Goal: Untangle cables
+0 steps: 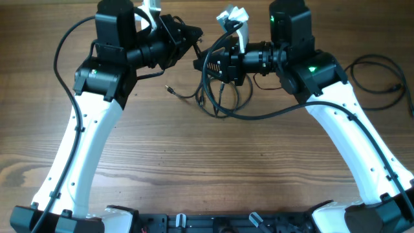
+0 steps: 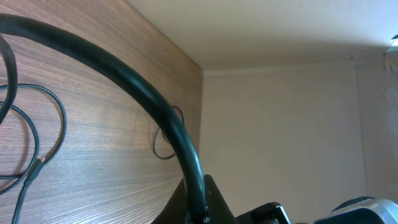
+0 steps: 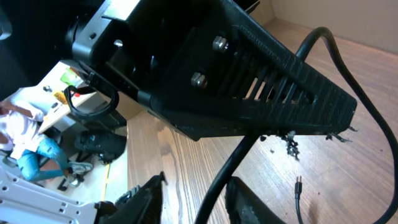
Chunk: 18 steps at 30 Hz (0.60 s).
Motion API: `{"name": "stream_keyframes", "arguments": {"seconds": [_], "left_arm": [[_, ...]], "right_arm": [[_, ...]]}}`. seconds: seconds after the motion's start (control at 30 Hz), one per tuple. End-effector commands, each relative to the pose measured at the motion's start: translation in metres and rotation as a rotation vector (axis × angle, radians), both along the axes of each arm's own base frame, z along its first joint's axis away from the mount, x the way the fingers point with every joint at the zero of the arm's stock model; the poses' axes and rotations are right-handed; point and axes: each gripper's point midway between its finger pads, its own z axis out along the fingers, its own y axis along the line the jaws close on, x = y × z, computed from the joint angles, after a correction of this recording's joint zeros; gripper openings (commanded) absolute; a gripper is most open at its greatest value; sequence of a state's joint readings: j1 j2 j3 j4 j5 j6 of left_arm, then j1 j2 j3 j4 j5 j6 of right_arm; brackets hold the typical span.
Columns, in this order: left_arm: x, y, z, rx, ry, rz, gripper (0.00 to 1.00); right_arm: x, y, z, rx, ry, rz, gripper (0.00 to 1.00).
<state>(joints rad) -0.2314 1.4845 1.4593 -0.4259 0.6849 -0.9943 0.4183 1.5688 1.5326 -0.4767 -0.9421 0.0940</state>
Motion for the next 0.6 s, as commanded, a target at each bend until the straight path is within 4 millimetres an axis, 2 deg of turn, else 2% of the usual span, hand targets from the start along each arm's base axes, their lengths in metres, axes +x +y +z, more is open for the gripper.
{"name": "stream_keyframes", "arguments": {"seconds": [0.0,0.1,0.4,0.47,0.57], "left_arm": [[-0.007,-0.008,0.009,-0.016,-0.016,-0.026,0.04],[-0.009,-0.011,0.010,-0.017,-0.020,-0.034,0.04],[-0.012,-0.017,0.011,-0.018,-0.023,-0.049,0.04],[-0.012,-0.016,0.011,-0.018,-0.023,-0.049,0.04],[-0.012,-0.016,0.011,-0.018,-0.023,-0.049,0.04]], "right_arm": [[-0.002,0.002,0.006,0.018,0.005,0.019,0.31],[-0.001,0.003,0.003,0.017,0.020,0.016,0.27],[0.001,0.003,0.001,0.015,0.040,0.006,0.24],[0.005,0.002,-0.001,0.006,0.058,-0.025,0.19],[0.010,0.001,-0.003,-0.003,0.077,-0.061,0.06]]}}
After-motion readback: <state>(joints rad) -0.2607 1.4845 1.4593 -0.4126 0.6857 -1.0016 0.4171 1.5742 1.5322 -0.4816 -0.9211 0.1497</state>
